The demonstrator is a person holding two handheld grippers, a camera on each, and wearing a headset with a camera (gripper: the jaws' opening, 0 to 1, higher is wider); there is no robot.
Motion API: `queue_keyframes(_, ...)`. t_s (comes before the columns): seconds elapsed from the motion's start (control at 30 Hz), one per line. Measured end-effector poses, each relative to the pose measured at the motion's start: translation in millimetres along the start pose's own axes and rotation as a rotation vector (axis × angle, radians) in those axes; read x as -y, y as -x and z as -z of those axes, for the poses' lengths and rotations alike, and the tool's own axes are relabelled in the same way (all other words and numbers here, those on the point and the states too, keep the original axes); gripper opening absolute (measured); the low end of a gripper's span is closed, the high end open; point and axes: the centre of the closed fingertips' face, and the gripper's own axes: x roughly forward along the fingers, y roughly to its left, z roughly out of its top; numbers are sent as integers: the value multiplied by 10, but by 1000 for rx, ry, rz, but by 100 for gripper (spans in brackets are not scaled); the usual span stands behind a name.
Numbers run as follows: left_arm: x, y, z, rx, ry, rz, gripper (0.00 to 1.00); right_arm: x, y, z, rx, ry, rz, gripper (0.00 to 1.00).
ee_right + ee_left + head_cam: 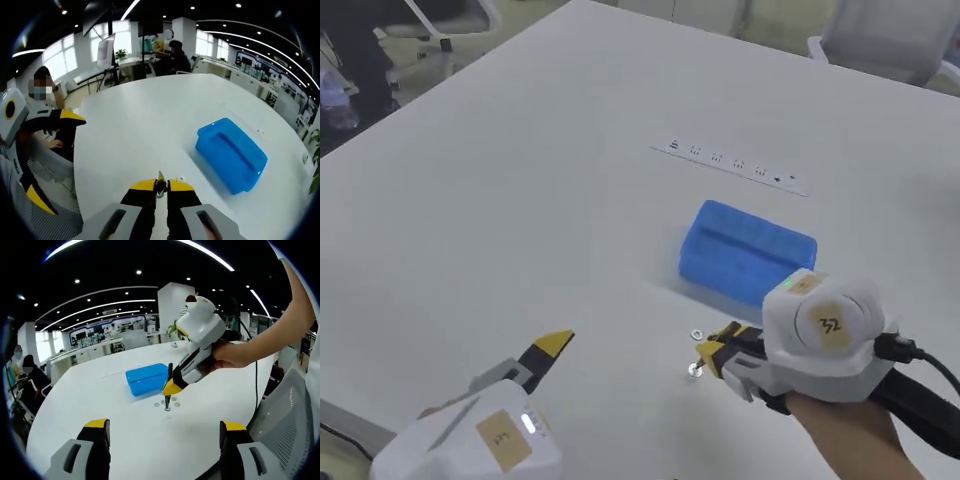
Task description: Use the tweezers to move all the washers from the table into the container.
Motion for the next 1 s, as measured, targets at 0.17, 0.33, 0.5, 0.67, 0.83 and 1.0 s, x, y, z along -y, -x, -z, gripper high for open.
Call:
queue_keyframes(0.17,1,-4,16,-8,-8,0,93,103,116,-250,54,-3,7,3)
queue_keyframes(0.33,6,-7,21,-10,-10,2,93,260,199,-537,124,-17,35,3)
queue_keyframes(0.5,8,-16,43,-22,-22,-3,93,409,253,-786,174,-30,68,3)
queue_keyframes(0.67,-6,-13,31,-15,-11,-10,93,585,241,-974,213,-33,107,3)
queue_keyframes(0.83,-1,-16,40,-21,-13,-10,92,816,129,-1004,219,-76,162,3)
queue_keyframes(1.0,12,-18,54,-26,-21,-6,92,1006,-54,-892,191,-149,202,3)
